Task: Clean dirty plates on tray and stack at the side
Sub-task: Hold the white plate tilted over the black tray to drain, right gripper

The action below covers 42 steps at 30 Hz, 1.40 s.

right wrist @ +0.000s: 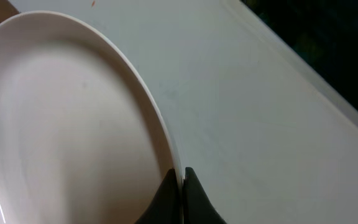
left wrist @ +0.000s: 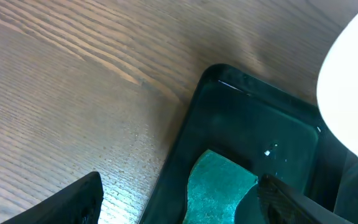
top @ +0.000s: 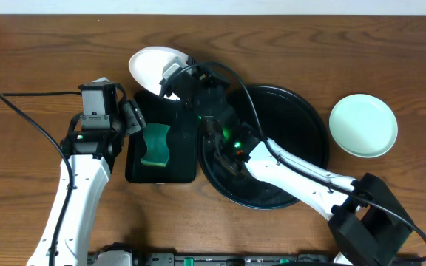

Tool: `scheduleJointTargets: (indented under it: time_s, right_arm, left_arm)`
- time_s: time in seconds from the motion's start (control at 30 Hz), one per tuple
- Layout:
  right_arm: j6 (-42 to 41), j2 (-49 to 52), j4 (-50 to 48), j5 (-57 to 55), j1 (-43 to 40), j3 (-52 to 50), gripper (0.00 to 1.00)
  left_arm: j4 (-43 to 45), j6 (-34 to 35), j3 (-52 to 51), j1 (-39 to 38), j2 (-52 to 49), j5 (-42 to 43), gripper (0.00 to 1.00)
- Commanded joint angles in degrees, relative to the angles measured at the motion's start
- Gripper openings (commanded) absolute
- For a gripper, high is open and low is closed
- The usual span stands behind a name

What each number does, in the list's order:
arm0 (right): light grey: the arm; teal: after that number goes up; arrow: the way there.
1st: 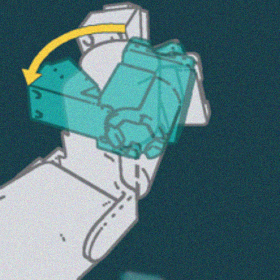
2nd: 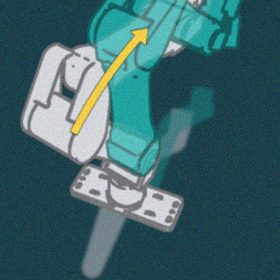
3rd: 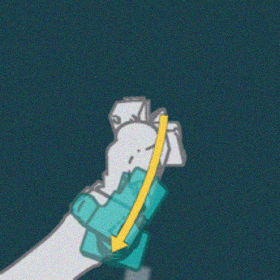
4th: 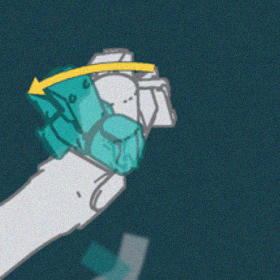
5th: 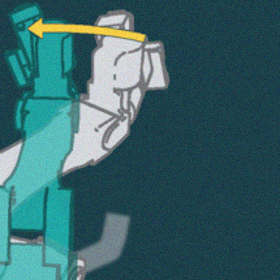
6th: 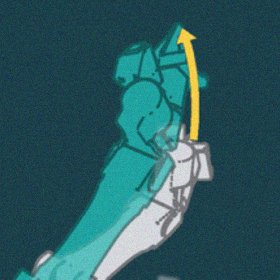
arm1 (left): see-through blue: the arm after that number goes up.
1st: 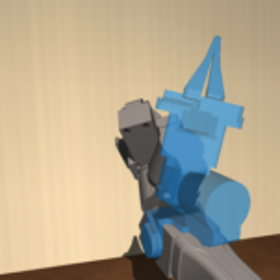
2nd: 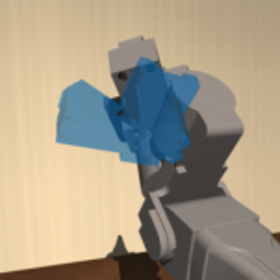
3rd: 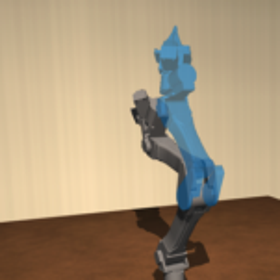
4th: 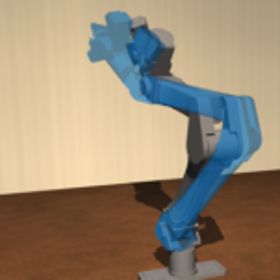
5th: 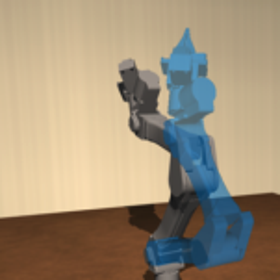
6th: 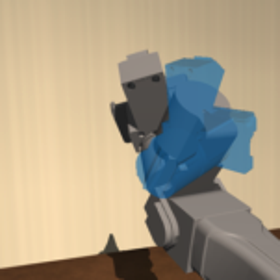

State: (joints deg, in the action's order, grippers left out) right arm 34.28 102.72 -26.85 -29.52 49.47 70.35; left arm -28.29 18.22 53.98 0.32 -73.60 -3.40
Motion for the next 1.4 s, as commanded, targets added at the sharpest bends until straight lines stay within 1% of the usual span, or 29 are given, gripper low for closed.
scheduleJointTargets:
  time_s: [0.0,1.37]
  right_arm:
    - [3.19,-0.04,-0.66,-0.63,0.72,0.96,0.01]
    - [3.91,-0.04,-0.31,-0.63,1.27,0.96,0.01]
  left_arm:
    - [-0.11,0.52,1.29,0.15,0.28,-0.94,0.80]
    - [-0.09,0.52,1.29,0.15,0.28,-0.94,0.80]
